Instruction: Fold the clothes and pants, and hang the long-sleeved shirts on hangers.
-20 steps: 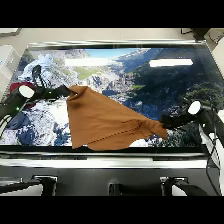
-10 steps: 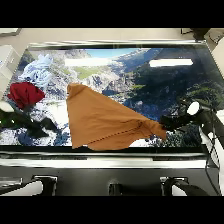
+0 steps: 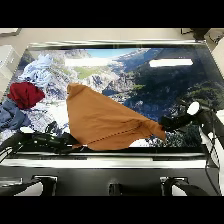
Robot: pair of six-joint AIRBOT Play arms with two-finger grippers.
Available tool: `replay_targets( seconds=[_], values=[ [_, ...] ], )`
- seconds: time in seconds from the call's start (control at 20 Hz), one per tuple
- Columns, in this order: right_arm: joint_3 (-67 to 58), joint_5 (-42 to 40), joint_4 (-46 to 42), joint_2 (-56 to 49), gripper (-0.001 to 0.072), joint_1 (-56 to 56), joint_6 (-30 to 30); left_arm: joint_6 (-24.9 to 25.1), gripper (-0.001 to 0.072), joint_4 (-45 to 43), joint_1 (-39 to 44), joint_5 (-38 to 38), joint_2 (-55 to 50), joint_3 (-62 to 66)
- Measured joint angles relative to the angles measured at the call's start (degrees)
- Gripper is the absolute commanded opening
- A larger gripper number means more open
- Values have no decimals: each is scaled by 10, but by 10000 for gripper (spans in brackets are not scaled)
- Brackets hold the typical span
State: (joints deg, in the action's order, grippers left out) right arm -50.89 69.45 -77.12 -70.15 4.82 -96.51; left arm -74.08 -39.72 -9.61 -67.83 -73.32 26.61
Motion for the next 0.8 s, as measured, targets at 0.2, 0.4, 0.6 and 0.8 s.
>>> replay_targets(
  seconds=[0.2, 0.4, 0.6, 0.8],
  values=[
    [0, 18, 0, 0, 45, 0, 0, -2, 26, 22, 26, 80, 2, -10],
    [0, 33, 0, 0, 45, 0, 0, 3, 23, 26, 34, 111, 25, -11],
    [-27, 44, -1, 6, 44, 0, 21, 22, 22, 31, 35, 83, 104, 51],
    [-190, 44, -29, 34, 44, 0, 49, 33, 22, 34, 23, 72, 197, 257]
  ],
)
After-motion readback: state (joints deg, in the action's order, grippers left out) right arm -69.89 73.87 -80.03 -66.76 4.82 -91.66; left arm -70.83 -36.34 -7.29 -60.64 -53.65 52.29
